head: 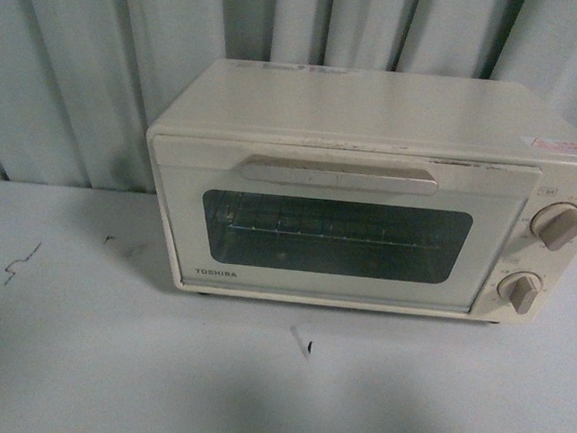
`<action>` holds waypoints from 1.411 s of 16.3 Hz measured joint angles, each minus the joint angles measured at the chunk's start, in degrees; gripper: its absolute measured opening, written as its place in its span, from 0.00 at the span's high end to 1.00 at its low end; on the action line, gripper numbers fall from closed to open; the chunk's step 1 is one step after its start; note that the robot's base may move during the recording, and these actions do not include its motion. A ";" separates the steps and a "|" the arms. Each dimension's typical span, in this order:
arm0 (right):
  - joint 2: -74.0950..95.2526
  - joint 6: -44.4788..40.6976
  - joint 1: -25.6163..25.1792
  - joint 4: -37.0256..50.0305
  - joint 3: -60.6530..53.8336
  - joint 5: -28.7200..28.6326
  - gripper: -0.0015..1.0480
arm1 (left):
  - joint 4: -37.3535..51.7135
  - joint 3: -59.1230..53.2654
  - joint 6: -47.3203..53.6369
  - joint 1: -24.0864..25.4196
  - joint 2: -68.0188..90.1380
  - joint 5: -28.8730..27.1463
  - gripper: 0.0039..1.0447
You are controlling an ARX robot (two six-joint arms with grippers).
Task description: Open oven
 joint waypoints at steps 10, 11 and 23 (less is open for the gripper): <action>0.00 0.00 0.00 0.00 0.00 0.00 0.06 | 0.00 0.00 0.00 0.00 0.00 0.00 0.06; 0.00 0.00 0.00 0.00 -0.02 0.00 0.06 | 0.00 0.00 0.00 0.00 0.00 0.00 0.06; 0.00 0.00 0.00 0.00 0.00 0.00 0.06 | 0.00 0.00 0.00 0.00 0.00 0.00 0.06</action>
